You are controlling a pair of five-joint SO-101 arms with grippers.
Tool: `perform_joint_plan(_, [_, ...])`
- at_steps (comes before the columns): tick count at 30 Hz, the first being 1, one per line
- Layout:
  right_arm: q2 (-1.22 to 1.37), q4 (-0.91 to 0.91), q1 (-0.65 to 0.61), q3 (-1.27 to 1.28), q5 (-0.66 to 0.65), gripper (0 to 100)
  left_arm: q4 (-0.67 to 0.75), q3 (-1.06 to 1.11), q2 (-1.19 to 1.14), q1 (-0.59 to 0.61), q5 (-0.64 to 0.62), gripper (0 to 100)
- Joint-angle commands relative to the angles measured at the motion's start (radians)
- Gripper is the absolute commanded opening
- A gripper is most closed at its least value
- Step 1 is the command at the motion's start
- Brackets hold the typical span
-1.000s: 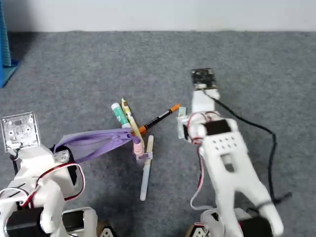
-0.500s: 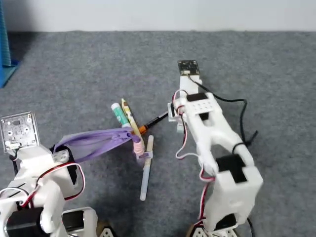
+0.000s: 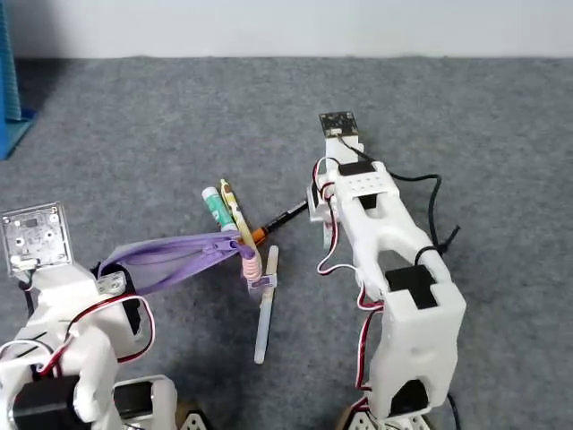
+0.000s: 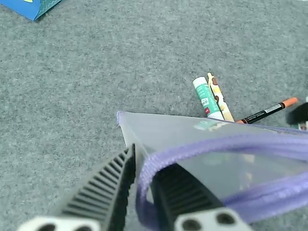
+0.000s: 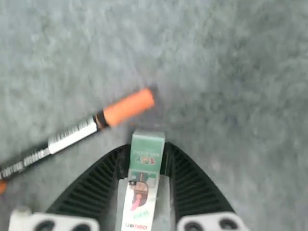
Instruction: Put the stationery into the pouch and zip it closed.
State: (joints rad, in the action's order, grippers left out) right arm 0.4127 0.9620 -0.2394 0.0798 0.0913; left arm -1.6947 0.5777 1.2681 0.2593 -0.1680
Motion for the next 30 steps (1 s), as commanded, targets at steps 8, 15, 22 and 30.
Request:
perform_joint_plan(8, [-0.449,0.331,-0.021,0.12,-0.011,0.9,-0.006,-0.053,-0.015,-0.003,-0.014,1])
perform_joint_plan(15, [-0.88,0.464,-0.12,0.282,-0.015,0.9,-0.002,-0.058,-0.015,-0.003,-0.084,1])
perform_joint_plan(22, [-1.394,0.429,-0.351,0.44,-0.018,0.8,-0.005,-0.058,-0.015,-0.005,-0.112,1])
perform_joint_plan(30, [-1.687,0.191,-0.55,0.539,-0.02,0.8,-0.006,-0.058,-0.015,-0.005,-0.112,1])
